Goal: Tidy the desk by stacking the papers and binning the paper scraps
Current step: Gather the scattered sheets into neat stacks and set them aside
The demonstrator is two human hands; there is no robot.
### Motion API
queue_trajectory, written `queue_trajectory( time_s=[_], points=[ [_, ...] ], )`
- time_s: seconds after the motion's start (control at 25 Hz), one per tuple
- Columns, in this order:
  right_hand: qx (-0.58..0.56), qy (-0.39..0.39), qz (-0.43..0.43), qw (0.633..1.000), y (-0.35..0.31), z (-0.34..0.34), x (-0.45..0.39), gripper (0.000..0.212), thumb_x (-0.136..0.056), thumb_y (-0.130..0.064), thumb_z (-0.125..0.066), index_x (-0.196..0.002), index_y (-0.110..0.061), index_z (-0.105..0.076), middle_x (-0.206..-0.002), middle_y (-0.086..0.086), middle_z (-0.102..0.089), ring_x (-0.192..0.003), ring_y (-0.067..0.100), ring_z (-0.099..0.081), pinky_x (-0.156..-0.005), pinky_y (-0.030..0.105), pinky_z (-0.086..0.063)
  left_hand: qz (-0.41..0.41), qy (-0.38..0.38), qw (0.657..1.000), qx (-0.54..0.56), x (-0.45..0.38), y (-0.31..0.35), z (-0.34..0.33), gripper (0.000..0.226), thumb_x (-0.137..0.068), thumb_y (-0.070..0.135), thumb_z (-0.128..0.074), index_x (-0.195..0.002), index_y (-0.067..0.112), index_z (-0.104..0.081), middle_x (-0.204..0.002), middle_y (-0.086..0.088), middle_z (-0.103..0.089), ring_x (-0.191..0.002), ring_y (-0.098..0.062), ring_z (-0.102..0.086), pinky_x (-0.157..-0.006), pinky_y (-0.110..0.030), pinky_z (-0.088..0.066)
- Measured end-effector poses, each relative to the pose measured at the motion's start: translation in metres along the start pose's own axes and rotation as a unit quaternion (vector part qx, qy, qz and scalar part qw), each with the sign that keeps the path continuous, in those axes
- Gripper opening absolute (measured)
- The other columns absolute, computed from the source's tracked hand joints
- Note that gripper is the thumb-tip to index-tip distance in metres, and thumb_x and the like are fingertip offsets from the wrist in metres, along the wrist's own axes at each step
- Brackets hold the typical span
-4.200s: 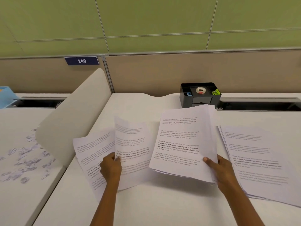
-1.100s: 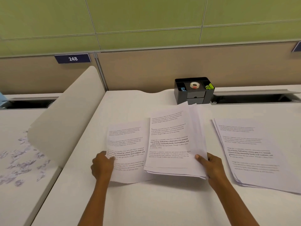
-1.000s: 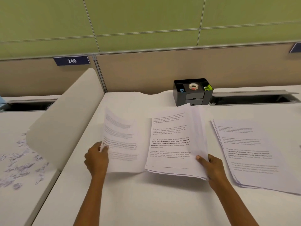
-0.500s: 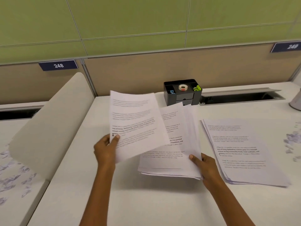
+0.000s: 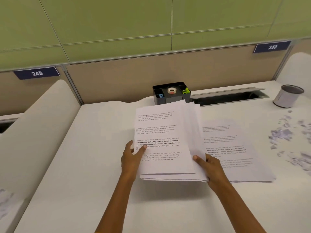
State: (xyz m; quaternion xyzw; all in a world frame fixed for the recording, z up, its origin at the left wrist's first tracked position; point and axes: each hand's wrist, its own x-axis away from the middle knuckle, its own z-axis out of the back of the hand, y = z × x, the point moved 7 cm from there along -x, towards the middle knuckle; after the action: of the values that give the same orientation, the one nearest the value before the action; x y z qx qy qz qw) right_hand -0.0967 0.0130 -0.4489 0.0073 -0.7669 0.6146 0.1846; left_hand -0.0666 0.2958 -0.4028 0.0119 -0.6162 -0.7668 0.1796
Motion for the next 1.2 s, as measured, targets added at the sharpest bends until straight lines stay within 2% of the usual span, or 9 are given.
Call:
queue_trajectory(
  time_s=[0.08, 0.24, 0.36, 0.6, 0.68, 0.88, 1.04, 1.12, 1.2],
  points=[
    [0.006, 0.001, 0.005, 1.0, -0.006, 0.007, 0.0, 0.016, -0.085, -0.009, -0.066, -0.102, -0.008, -0.067, -0.094, 0.007, -0.074, -0.084, 0.025, -0.071, -0.066, 0.028, -0.058, 0.044, -0.054, 0.995, 0.07, -0.001, -0.006, -0.018, 0.049, -0.094, 0.038, -0.051, -0.137, 0.017, -0.042, -0.127, -0.001, -0.056, -0.112, -0.022, -0.057, -0.098, -0.04, -0.045],
    [0.051, 0.008, 0.015, 0.999, -0.016, 0.027, -0.002, 0.01, -0.088, -0.015, -0.064, -0.096, -0.012, -0.069, -0.095, 0.007, -0.074, -0.09, 0.03, -0.069, -0.082, 0.041, -0.056, 0.055, -0.143, 0.981, 0.12, 0.006, -0.006, -0.055, 0.029, -0.094, 0.014, -0.052, -0.123, 0.018, -0.055, -0.118, -0.002, -0.066, -0.103, -0.022, -0.064, -0.095, -0.045, -0.049],
    [0.068, 0.024, 0.027, 0.997, -0.028, 0.048, -0.005, 0.007, -0.089, -0.016, -0.062, -0.089, -0.017, -0.069, -0.091, 0.002, -0.074, -0.088, 0.027, -0.069, -0.083, 0.04, -0.055, 0.02, -0.143, 0.985, 0.099, 0.015, 0.003, -0.078, 0.039, -0.088, 0.001, -0.058, -0.122, 0.02, -0.053, -0.115, -0.002, -0.067, -0.101, -0.021, -0.065, -0.091, -0.041, -0.051],
    [0.087, 0.066, 0.034, 0.993, -0.041, 0.108, -0.019, 0.007, -0.089, -0.014, -0.062, -0.087, -0.017, -0.068, -0.089, 0.003, -0.072, -0.085, 0.027, -0.068, -0.08, 0.037, -0.055, -0.001, -0.153, 0.984, 0.088, 0.028, 0.015, -0.142, 0.046, -0.087, -0.001, -0.059, -0.125, 0.023, -0.05, -0.115, -0.002, -0.066, -0.101, -0.019, -0.064, -0.089, -0.038, -0.052],
    [0.116, 0.093, 0.041, 0.988, -0.042, 0.134, -0.027, 0.006, -0.088, -0.013, -0.063, -0.092, -0.013, -0.068, -0.091, 0.005, -0.072, -0.087, 0.029, -0.068, -0.08, 0.038, -0.055, 0.003, -0.159, 0.984, 0.081, 0.032, 0.016, -0.167, 0.052, -0.087, -0.002, -0.06, -0.131, 0.02, -0.047, -0.118, -0.003, -0.063, -0.103, -0.021, -0.062, -0.089, -0.036, -0.051],
    [0.227, 0.138, 0.058, 0.962, -0.051, 0.186, -0.05, 0.026, -0.087, -0.015, -0.065, -0.112, -0.011, -0.064, -0.106, 0.007, -0.07, -0.093, 0.028, -0.066, -0.085, 0.038, -0.053, 0.016, -0.156, 0.986, 0.052, 0.037, 0.009, -0.226, 0.058, -0.083, -0.003, -0.062, -0.134, 0.02, -0.045, -0.117, -0.004, -0.062, -0.099, -0.021, -0.06, -0.082, -0.031, -0.051],
    [0.369, 0.182, 0.041, 0.911, -0.057, 0.215, -0.06, 0.032, -0.089, -0.033, -0.062, -0.112, -0.011, -0.066, -0.103, 0.009, -0.071, -0.096, 0.027, -0.063, -0.085, 0.034, -0.048, 0.021, -0.135, 0.99, -0.035, 0.04, -0.002, -0.25, 0.053, -0.079, 0.004, -0.069, -0.127, 0.017, -0.052, -0.11, -0.008, -0.065, -0.094, -0.023, -0.061, -0.081, -0.032, -0.05],
    [0.409, 0.219, 0.06, 0.884, -0.063, 0.224, -0.063, 0.033, -0.09, -0.037, -0.059, -0.106, -0.01, -0.069, -0.102, 0.01, -0.07, -0.097, 0.026, -0.062, -0.081, 0.031, -0.043, -0.004, -0.08, 0.988, -0.128, 0.037, -0.001, -0.25, 0.037, -0.08, 0.018, -0.07, -0.115, 0.014, -0.06, -0.109, -0.009, -0.065, -0.098, -0.027, -0.061, -0.085, -0.036, -0.05],
    [0.438, 0.236, 0.073, 0.864, -0.067, 0.228, -0.069, 0.041, -0.09, -0.041, -0.057, -0.112, -0.007, -0.066, -0.109, 0.015, -0.066, -0.104, 0.031, -0.059, -0.084, 0.034, -0.043, -0.02, -0.041, 0.974, -0.221, 0.035, 0.003, -0.249, 0.036, -0.082, 0.033, -0.067, -0.108, 0.009, -0.06, -0.108, -0.013, -0.056, -0.103, -0.032, -0.055, -0.088, -0.039, -0.047]
  ],
)
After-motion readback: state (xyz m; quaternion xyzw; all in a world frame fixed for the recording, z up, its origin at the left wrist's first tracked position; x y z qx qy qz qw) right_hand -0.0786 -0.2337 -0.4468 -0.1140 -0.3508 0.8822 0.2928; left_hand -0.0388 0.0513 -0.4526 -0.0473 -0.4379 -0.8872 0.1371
